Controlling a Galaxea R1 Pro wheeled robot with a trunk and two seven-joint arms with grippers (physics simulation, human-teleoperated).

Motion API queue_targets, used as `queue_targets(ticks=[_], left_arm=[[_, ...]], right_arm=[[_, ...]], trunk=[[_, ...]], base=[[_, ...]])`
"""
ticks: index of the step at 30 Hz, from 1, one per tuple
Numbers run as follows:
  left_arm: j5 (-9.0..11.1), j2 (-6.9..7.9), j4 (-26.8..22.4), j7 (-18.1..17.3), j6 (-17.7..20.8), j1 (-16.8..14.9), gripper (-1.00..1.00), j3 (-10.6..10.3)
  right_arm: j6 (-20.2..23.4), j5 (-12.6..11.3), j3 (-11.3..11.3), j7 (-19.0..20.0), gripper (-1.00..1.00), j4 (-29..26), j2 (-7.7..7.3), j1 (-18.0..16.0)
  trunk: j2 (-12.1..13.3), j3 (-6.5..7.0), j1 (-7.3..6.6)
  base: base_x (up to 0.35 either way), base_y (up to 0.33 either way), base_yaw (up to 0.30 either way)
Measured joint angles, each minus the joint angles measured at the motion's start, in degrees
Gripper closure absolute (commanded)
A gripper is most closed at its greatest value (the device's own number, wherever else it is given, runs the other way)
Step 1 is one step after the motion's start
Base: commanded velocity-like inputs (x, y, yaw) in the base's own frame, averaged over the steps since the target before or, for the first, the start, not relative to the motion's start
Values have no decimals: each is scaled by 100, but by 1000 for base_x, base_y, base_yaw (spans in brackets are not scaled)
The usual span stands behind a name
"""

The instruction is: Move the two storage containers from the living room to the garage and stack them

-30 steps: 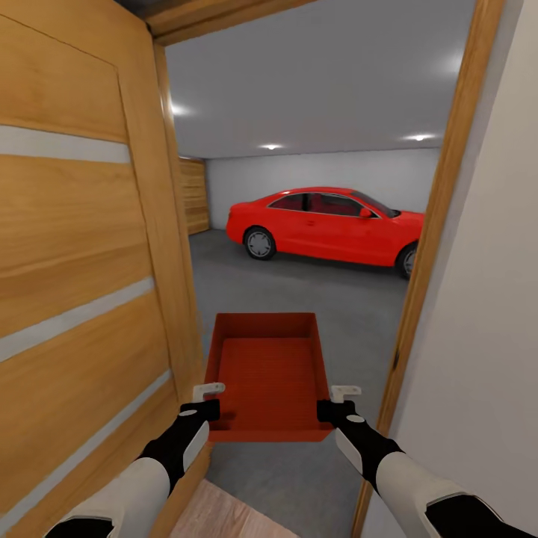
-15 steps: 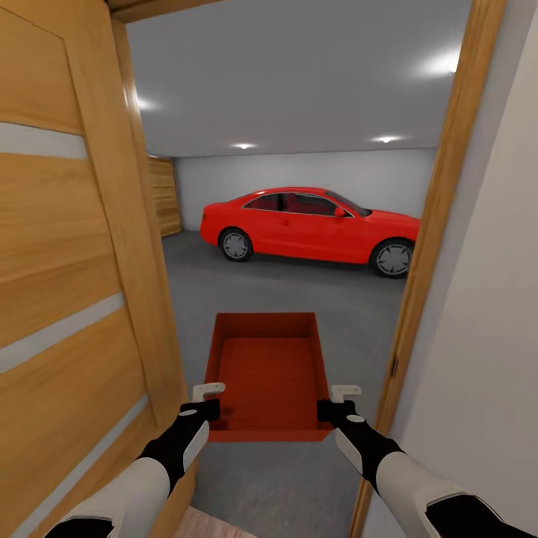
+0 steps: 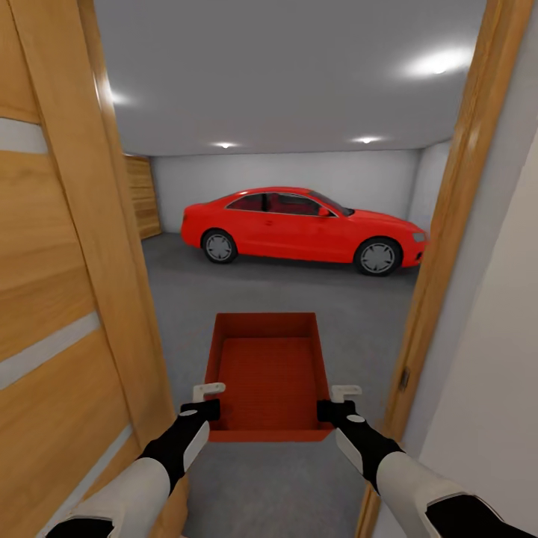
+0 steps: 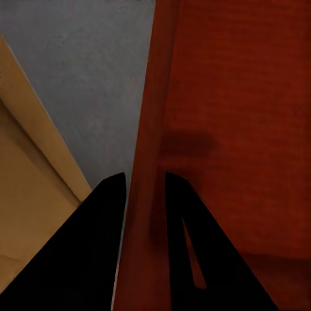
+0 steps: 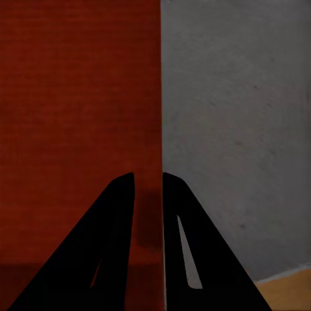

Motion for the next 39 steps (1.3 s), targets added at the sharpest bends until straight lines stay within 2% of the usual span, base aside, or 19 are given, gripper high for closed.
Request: queue_targets(ticks=[11,28,39], left_arm=[[2,4,-23,-5,3,1,100,1],[2,0,-23,-3,5,0,100,1],[2,0,-22,-3,4,0,100,2]], right_arm=[[2,8,-4,-5,100,-23,3,0],[8,3,2,-4,100,-28,-3,0],[8,2,4,-4,100,-28,-3,0]], trunk=[[0,2,0],[0,50,1],[0,83,1]], base=[[201,167,-33],[140,109,-240],[84,25,-223]])
